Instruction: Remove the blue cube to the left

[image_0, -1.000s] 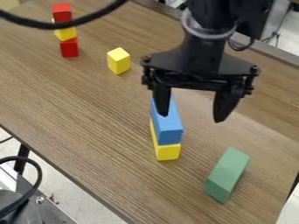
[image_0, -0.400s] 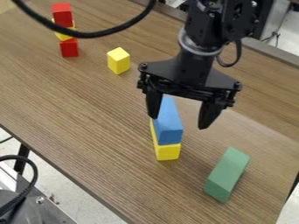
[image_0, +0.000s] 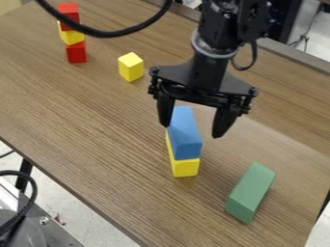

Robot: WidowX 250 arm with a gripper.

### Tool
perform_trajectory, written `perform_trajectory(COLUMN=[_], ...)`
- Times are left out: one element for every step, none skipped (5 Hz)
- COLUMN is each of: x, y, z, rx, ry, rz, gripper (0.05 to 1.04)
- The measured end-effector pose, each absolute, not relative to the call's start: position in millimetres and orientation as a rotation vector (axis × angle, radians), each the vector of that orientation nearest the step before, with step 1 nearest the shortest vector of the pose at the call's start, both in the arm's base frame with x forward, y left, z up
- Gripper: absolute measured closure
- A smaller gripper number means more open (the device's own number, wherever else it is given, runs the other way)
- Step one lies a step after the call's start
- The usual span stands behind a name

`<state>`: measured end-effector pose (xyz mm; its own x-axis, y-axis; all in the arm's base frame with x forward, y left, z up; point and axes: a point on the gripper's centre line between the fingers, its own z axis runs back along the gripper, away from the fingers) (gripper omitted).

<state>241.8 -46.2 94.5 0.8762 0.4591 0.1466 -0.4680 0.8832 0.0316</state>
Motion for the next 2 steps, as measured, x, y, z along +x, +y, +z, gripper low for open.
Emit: perform_trajectory(x=[247.5, 253.3], y=[-42.0, -39.6], z=[87.1, 82.2], rx=[0.056, 0.043], ry=[-0.134, -0.143], rz=[0.489, 0.498], gripper=[0.085, 0.086])
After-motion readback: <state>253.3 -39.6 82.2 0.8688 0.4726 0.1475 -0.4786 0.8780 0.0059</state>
